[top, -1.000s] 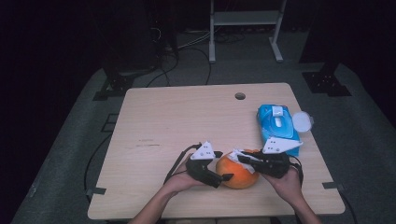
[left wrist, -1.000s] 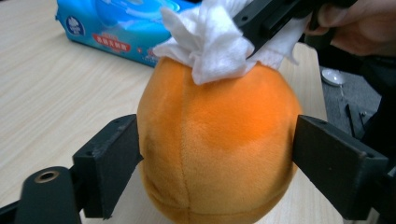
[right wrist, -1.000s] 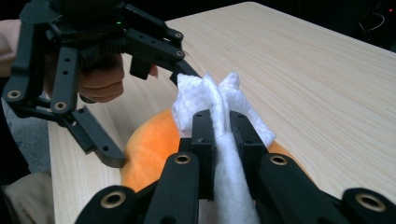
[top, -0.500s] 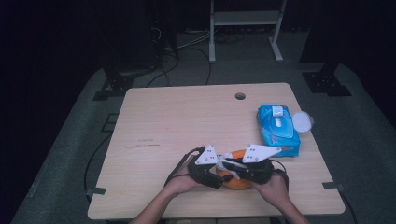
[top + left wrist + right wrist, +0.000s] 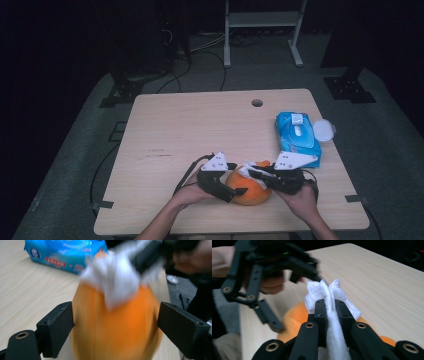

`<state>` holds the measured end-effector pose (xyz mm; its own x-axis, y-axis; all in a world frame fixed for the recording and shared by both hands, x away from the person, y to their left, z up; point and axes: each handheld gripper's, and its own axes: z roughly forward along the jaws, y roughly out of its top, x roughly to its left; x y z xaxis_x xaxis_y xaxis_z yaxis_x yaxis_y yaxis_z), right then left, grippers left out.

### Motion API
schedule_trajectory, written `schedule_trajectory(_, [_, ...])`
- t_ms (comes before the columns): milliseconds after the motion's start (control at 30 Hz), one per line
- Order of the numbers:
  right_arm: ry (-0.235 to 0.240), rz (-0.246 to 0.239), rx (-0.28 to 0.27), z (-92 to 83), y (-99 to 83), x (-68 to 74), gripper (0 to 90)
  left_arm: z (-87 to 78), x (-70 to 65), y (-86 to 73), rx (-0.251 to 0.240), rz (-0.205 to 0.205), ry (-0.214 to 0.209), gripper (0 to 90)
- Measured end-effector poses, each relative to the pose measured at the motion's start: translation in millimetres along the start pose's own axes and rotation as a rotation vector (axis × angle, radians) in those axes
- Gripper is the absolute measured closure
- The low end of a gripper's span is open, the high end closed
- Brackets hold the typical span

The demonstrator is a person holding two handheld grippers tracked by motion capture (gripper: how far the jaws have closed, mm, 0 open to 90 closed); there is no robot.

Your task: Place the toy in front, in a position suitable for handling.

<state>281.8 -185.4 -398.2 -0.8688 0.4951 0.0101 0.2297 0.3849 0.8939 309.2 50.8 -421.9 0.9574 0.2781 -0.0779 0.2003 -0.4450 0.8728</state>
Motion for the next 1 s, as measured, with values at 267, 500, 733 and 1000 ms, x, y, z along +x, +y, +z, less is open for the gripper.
schedule_trajectory(267, [-0.032,-0.001,0.0,-2.5,-1.4,-5.7,80.7,2.5,3.9,-11.1,0.043,-0.017,0.013,22.2])
schedule_trajectory(500, [-0.068,0.07,-0.006,-17.5,-11.7,-24.1,80.6,0.2,7.2,-15.3,0.053,-0.011,0.006,23.5])
schedule_trajectory(733, [-0.044,0.051,-0.022,-9.4,-8.9,-15.5,80.7,-2.5,4.1,-4.7,0.008,-0.008,0.0,13.3])
schedule_trajectory(1000, [-0.031,0.012,-0.037,-0.5,-3.1,-4.0,80.5,-4.3,11.1,-12.4,0.015,-0.015,0.033,29.6])
